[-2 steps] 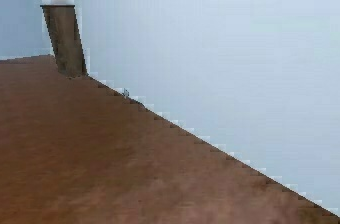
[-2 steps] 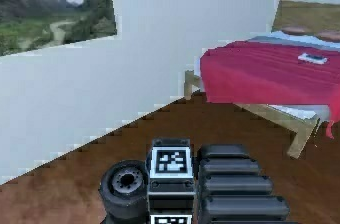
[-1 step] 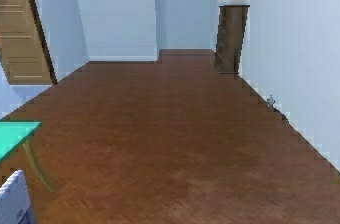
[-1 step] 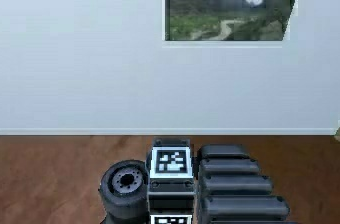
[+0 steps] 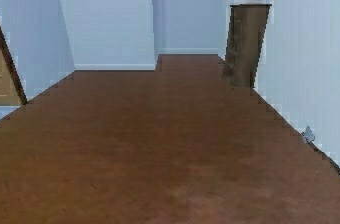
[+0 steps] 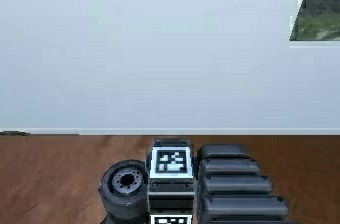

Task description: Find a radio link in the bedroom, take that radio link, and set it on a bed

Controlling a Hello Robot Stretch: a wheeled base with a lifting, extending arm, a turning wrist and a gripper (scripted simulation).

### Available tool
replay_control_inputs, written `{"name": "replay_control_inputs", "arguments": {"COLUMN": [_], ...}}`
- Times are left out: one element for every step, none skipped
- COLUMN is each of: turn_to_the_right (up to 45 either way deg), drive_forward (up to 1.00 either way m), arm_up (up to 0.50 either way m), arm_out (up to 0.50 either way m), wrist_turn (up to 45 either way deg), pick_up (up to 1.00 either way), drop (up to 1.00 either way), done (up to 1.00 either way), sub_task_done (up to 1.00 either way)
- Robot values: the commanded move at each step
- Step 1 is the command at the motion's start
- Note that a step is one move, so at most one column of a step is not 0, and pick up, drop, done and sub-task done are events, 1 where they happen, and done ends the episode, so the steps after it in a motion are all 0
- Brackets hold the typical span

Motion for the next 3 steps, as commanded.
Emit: {"name": "replay_control_inputs", "arguments": {"turn_to_the_right": [-33.0, 0.0, 0.0], "drive_forward": [0.0, 1.0, 0.2], "arm_up": [0.0, 0.0, 0.0], "arm_out": [0.0, 0.0, 0.0], "wrist_turn": [0.0, 0.0, 0.0], "pick_up": [0.0, 0.0, 0.0], "drop": [0.0, 0.0, 0.0], "done": [0.0, 0.0, 0.0], "sub_task_done": [0.0, 0.0, 0.0]}}
